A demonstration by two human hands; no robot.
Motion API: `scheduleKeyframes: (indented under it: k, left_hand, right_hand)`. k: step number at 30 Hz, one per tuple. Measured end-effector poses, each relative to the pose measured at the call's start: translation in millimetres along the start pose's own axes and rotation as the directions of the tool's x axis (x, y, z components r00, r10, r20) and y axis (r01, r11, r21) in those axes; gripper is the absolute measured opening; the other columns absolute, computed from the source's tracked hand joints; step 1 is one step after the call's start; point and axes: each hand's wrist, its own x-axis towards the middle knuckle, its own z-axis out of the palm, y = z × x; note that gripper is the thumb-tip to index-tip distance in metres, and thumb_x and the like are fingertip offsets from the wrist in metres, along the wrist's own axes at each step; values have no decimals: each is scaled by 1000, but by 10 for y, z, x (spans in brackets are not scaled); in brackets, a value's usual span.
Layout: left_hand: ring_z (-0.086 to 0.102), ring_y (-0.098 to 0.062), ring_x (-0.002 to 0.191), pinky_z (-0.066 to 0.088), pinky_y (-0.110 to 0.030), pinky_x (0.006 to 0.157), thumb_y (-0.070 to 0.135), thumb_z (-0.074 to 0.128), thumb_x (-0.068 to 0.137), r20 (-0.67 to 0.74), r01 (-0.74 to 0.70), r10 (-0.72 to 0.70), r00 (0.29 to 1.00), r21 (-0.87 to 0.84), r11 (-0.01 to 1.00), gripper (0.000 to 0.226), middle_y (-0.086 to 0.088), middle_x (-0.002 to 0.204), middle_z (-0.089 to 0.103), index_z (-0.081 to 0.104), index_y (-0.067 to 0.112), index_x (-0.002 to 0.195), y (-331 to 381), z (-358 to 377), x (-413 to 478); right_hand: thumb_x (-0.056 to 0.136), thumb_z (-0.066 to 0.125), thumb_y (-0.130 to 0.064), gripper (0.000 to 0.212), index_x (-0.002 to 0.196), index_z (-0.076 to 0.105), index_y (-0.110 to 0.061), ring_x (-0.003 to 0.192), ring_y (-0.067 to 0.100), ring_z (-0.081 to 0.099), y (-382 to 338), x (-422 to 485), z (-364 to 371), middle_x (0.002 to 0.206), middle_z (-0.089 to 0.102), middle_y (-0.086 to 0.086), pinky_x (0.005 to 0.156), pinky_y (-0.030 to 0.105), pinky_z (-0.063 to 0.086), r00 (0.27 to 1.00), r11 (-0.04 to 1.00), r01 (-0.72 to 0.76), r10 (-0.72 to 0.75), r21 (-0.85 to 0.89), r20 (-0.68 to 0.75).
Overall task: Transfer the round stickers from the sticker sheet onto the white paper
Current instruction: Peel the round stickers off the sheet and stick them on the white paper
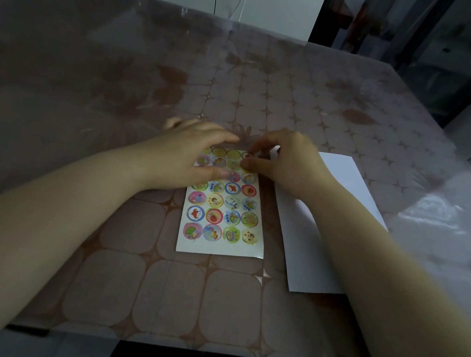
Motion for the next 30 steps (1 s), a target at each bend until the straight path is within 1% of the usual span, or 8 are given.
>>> scheduleKeyframes:
  k: [3, 6, 8, 10, 13, 17, 26, 30]
  left_hand:
    - [30, -14, 133, 12, -30, 105, 65, 36, 72, 57, 24, -23, 998, -13, 1000, 78, 5, 144, 38, 29, 28, 141, 24, 22, 17]
    - [31, -14, 133, 11, -31, 105, 59, 36, 75, 60, 25, -24, 998, -23, 999, 74, 4, 144, 39, 27, 27, 142, 11, 30, 20]
    - [29, -15, 134, 11, -32, 107, 57, 41, 82, 63, 31, -30, 998, -15, 999, 68, 3, 145, 37, 26, 27, 142, -4, 35, 35]
    - [28, -16, 135, 11, -34, 107, 52, 45, 87, 67, 30, -30, 997, 5, 1000, 63, 4, 146, 36, 27, 27, 142, -11, 40, 55]
    - [29, -15, 134, 14, -34, 105, 55, 44, 85, 61, 16, -19, 998, 41, 999, 64, 5, 145, 37, 30, 27, 140, -9, 42, 75]
    - [34, -14, 130, 15, -30, 99, 58, 36, 73, 43, 12, -14, 999, 46, 999, 70, 7, 140, 42, 38, 29, 137, -16, 20, 86]
    - [37, -15, 125, 14, -26, 93, 54, 38, 74, 18, -1, 0, 1000, 22, 1000, 63, 6, 131, 47, 47, 29, 131, -3, 38, 78]
    - [36, -16, 125, 12, -25, 93, 54, 37, 75, 21, 0, 0, 1000, 32, 1000, 64, 6, 132, 46, 45, 29, 132, -7, 59, 69]
  right_hand:
    - [74, 72, -39, 20, 88, 68, -26, 89, 18, 55, -2, 21, 9, 93, 63, -3, 77, 31, 43, 999, 998, -26, 24, 56, 37]
    - [75, 71, -37, 20, 89, 66, -25, 93, 19, 55, 8, 15, 17, 96, 64, -2, 78, 31, 44, 998, 995, -46, 42, 90, 52]
    - [76, 70, -39, 29, 100, 65, -24, 99, 22, 54, 16, 6, 16, 102, 63, -1, 85, 36, 44, 999, 997, -44, 43, 71, 14]
    - [76, 69, -42, 32, 103, 65, -26, 101, 27, 54, 26, 0, 6, 105, 65, -1, 91, 43, 44, 999, 999, -34, 35, 24, -27]
    - [72, 70, -48, 35, 102, 67, -29, 104, 30, 54, 31, -13, -37, 107, 65, -1, 93, 47, 43, 1000, 1000, -19, 19, -25, -7]
    - [69, 73, -49, 39, 103, 68, -32, 106, 29, 53, 25, -42, -62, 110, 64, -3, 95, 46, 41, 1000, 1000, -13, 13, -9, 12]
    - [71, 74, -42, 26, 95, 70, -33, 103, 27, 54, 39, -31, -46, 99, 61, -5, 94, 47, 41, 1000, 999, 12, -13, 48, 14]
    - [74, 73, -37, 23, 94, 66, -29, 95, 18, 51, 49, -27, -65, 95, 59, -8, 94, 45, 41, 999, 997, 41, -43, 69, 22]
